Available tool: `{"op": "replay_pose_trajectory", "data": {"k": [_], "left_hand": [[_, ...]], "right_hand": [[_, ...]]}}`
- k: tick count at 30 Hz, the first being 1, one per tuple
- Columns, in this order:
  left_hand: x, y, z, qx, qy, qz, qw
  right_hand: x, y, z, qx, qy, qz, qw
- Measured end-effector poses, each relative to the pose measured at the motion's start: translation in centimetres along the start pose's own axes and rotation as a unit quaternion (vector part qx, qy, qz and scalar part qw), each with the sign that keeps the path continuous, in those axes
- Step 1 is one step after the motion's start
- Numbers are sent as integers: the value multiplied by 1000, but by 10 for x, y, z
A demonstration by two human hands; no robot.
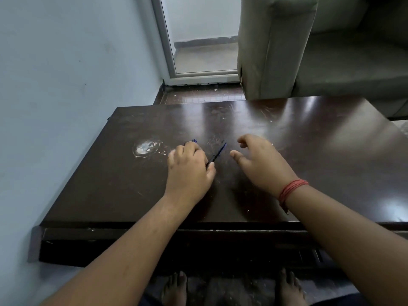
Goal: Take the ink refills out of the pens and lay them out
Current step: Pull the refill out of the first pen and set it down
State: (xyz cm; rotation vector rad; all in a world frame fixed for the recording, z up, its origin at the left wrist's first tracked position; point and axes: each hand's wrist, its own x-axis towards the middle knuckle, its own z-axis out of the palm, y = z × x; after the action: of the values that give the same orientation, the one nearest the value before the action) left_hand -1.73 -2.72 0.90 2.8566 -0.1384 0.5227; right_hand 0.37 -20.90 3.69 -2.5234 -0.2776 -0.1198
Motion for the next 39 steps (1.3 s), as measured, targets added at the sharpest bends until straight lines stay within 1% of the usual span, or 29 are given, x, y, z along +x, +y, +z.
{"op": "replay_pose_trajectory", "data": {"k": [1,2,4,5,8,11,13,17,22,26,28,30,32,35,36,39], "left_hand": [[-2,6,-2,-38,6,10,999],[-5,13,-5,-80,-2,19,997],[-10,24,-9,-165,-36,25,985],[-12,28,-9,-201,-51,23,978],[-15,32,-7,-260,-85,9,962],[-17,31,-7,-287,-115,-3,951],[-17,30,-8,-295,-133,-18,946],[-15,30,-10,-297,-140,-25,944],[-11,29,-15,-303,-139,-8,943],[-10,29,-18,-324,-138,-16,936],[-8,30,-17,-332,-133,-31,934],[-7,31,-16,-327,-138,-43,934],[-10,31,-16,-322,-149,-43,934],[-13,30,-17,-311,-148,-28,938],[-12,29,-17,-307,-146,-32,940],[-10,23,-15,-299,-139,-54,943]], "right_hand": [[2,-1,-3,78,-3,37,996],[3,-2,-5,161,-12,74,984],[4,-3,-6,318,-41,127,939],[3,-3,-6,366,-50,134,920],[-1,-1,-4,419,-73,125,896],[-8,-5,2,433,-127,110,886],[-12,-8,5,436,-140,110,882],[-13,-8,2,456,-145,112,871],[-12,-8,-5,450,-139,92,877],[-11,-8,-14,443,-143,66,883],[-9,-7,-19,453,-121,60,881],[-7,-3,-22,461,-72,61,882],[-5,1,-23,435,-33,56,898],[-3,3,-21,409,-11,52,911],[-1,4,-22,417,12,60,907],[9,17,-27,472,100,103,870]]}}
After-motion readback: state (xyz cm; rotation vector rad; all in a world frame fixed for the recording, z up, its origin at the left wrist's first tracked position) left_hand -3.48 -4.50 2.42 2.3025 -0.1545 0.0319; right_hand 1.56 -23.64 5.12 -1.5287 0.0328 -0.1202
